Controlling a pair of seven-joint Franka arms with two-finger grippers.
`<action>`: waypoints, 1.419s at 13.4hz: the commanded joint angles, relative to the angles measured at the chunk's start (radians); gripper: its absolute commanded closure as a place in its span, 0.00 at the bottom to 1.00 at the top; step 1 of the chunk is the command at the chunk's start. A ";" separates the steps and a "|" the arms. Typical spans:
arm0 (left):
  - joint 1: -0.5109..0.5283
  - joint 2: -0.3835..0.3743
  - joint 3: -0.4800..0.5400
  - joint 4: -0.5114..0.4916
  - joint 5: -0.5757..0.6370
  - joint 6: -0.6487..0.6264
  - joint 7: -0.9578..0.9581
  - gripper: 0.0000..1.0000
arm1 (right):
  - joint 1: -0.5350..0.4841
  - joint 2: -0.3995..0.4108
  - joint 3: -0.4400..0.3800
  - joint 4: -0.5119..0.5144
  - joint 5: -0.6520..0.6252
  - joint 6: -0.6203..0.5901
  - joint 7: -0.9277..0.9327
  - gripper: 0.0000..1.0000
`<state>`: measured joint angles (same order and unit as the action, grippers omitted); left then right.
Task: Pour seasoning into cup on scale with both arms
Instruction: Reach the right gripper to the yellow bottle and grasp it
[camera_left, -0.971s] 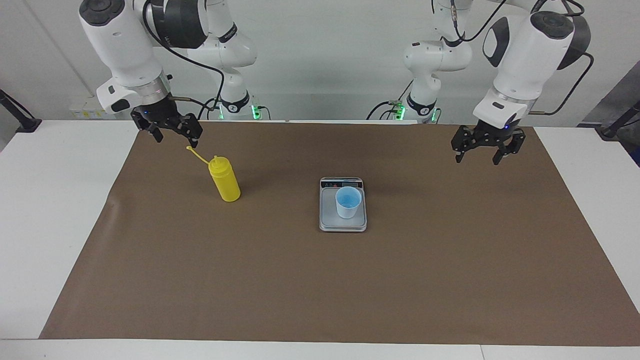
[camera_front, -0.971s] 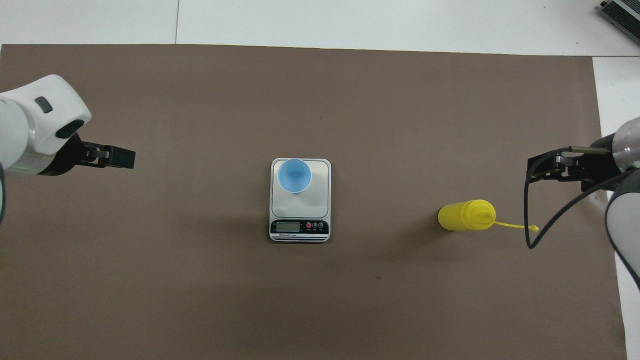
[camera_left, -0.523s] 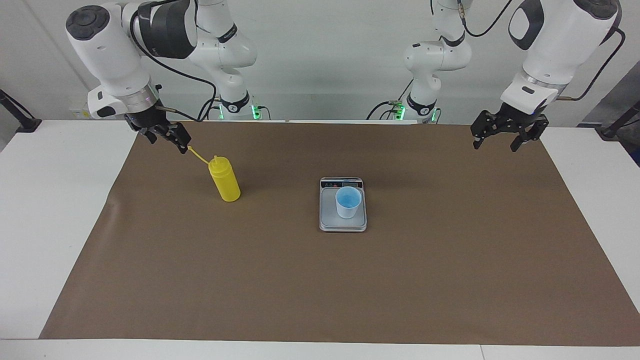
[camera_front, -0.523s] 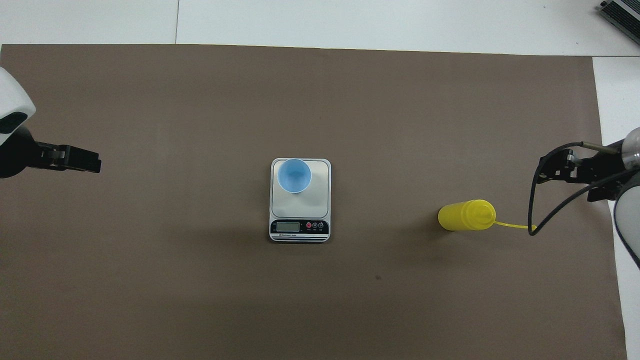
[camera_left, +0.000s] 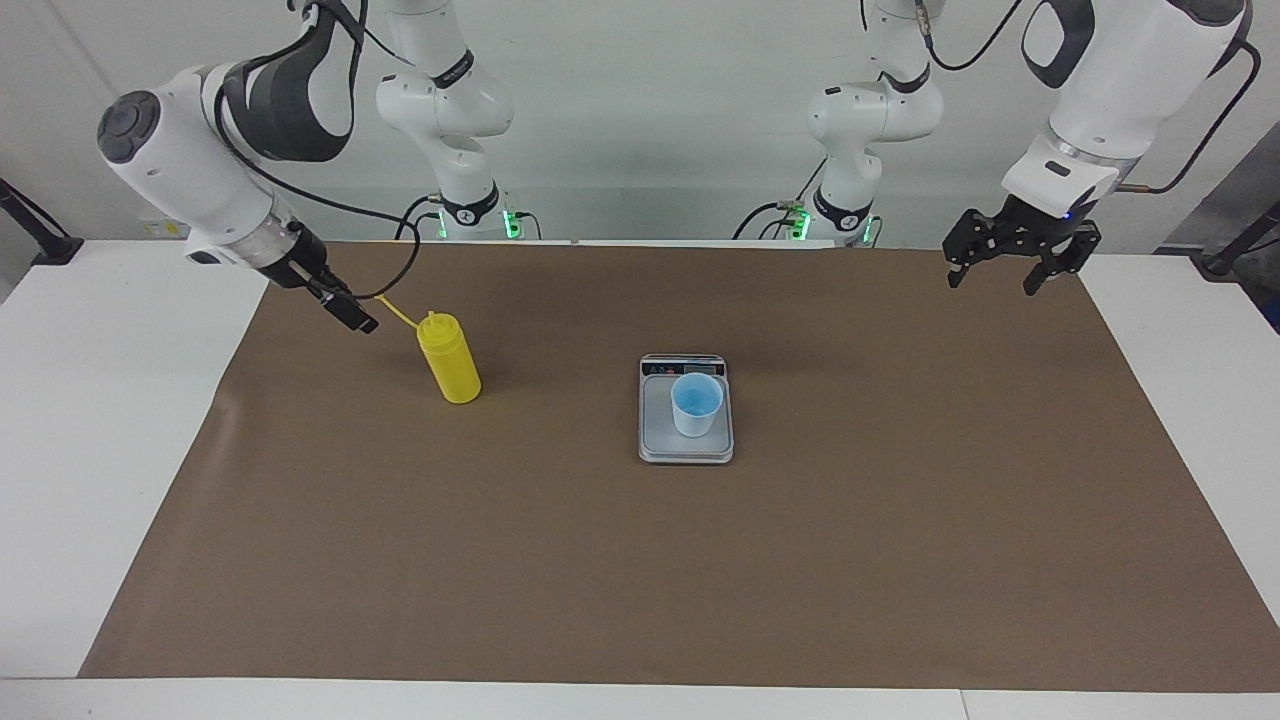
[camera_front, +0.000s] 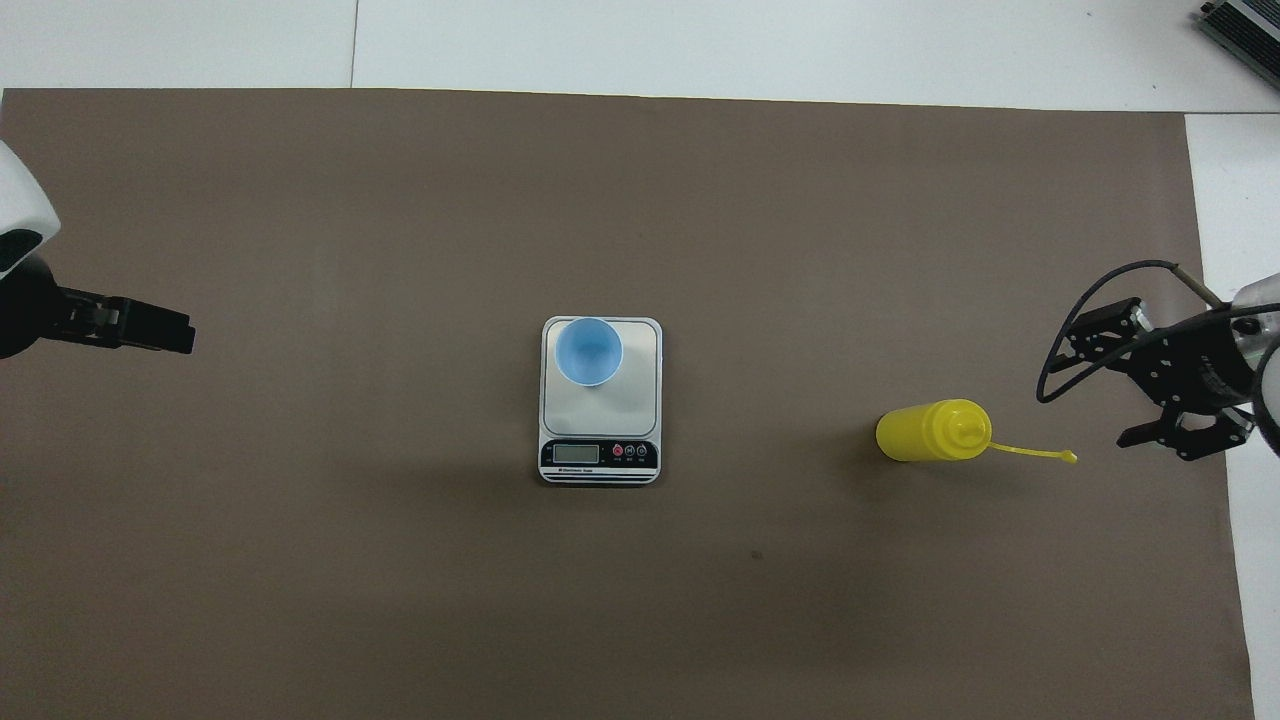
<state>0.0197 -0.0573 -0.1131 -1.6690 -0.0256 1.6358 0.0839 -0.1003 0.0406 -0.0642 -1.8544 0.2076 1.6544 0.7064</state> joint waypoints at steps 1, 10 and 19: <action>0.026 -0.015 -0.008 -0.011 0.001 -0.008 0.022 0.00 | -0.031 0.077 0.004 -0.029 0.053 0.057 0.051 0.00; 0.062 0.010 -0.010 0.052 -0.002 -0.036 -0.042 0.00 | -0.101 0.143 0.003 -0.232 0.428 0.124 0.065 0.00; 0.051 0.002 -0.011 0.043 0.001 -0.048 -0.038 0.00 | -0.044 0.136 0.004 -0.295 0.559 0.195 0.178 1.00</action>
<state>0.0690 -0.0537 -0.1205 -1.6335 -0.0251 1.6111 0.0591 -0.1616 0.1920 -0.0637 -2.1360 0.7450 1.8138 0.7902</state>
